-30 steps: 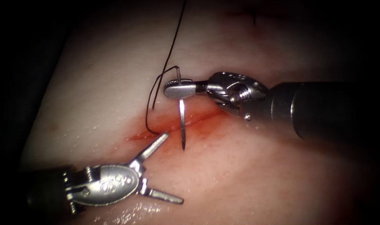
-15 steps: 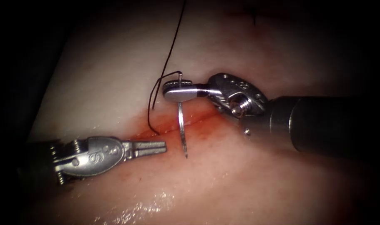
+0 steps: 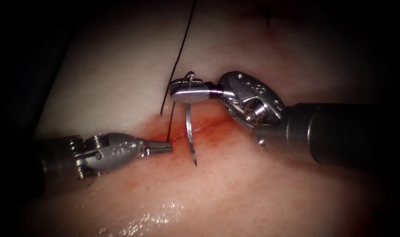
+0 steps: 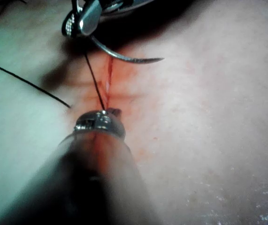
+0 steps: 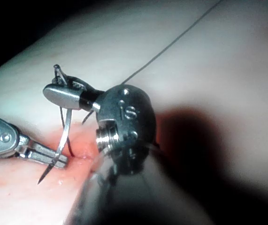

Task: Wound Closure
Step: Widen wound opening with left end-effector, then drive needle through tissue below wound with right grasper

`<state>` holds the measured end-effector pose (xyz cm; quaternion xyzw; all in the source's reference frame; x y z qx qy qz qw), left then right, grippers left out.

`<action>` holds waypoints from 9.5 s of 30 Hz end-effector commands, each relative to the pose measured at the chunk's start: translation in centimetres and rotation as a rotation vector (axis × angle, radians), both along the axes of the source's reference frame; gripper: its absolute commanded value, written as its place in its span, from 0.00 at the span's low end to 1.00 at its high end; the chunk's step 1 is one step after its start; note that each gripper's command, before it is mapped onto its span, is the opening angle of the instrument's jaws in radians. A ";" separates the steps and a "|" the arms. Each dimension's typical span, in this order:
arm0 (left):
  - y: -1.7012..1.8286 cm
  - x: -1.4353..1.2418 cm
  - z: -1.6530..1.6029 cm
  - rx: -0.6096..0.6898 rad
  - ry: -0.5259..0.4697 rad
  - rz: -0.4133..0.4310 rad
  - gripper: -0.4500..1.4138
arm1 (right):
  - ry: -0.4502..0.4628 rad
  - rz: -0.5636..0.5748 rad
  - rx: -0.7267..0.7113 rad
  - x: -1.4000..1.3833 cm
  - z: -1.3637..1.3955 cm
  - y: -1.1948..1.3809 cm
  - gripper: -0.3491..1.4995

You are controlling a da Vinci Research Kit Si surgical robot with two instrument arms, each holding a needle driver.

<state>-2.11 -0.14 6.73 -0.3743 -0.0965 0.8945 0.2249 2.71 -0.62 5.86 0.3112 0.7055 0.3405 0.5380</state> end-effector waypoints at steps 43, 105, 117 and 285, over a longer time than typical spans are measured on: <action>-0.10 0.08 0.63 0.294 0.375 0.130 0.28 | -0.043 0.148 -0.612 0.51 0.41 0.08 0.00; 0.00 0.16 0.41 0.324 0.308 0.045 0.30 | -0.161 0.201 -0.754 0.73 0.60 -0.68 0.00; 0.19 0.22 -0.05 0.241 0.238 -0.100 0.27 | -0.153 0.231 -0.656 0.74 0.51 -0.59 0.00; -1.12 0.29 -0.64 0.138 0.132 -0.046 0.08 | -0.075 0.069 0.678 0.72 0.09 -0.66 0.88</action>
